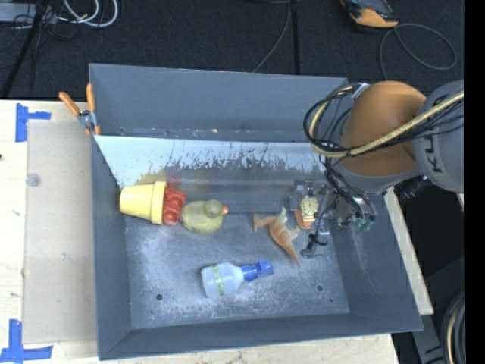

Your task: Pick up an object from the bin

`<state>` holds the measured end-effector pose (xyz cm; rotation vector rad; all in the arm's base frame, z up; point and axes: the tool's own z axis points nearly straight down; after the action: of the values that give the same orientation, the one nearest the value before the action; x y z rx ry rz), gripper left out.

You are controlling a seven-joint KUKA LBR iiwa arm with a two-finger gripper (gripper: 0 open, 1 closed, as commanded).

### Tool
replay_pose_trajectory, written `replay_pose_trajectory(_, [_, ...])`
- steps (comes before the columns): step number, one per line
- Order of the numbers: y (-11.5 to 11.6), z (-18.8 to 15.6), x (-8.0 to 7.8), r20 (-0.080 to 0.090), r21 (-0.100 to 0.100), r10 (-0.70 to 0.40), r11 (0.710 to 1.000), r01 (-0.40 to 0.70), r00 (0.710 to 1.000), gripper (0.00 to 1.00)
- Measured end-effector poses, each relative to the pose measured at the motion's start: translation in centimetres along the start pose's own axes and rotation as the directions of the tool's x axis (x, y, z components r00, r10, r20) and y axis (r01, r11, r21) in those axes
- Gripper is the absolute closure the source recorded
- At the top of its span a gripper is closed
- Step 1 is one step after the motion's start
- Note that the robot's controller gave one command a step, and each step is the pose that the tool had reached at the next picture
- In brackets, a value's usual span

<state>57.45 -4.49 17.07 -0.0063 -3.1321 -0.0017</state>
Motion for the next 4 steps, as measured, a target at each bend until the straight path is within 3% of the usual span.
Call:
replay_pose_trajectory(1, [0.0,-0.5,-0.1,0.008,0.001,-0.001,1.0,0.001,1.0,0.0])
replay_pose_trajectory(2, [-0.7,4.1,-2.2,0.008,-0.001,0.083,0.997,-0.083,0.996,0.0])
replay_pose_trajectory(3, [-0.9,4.8,-2.6,0.002,-0.001,0.144,0.99,-0.144,0.99,0.0])
replay_pose_trajectory(4, [-0.7,5.2,-3.5,0.007,-0.002,0.21,0.978,-0.21,0.978,0.0])
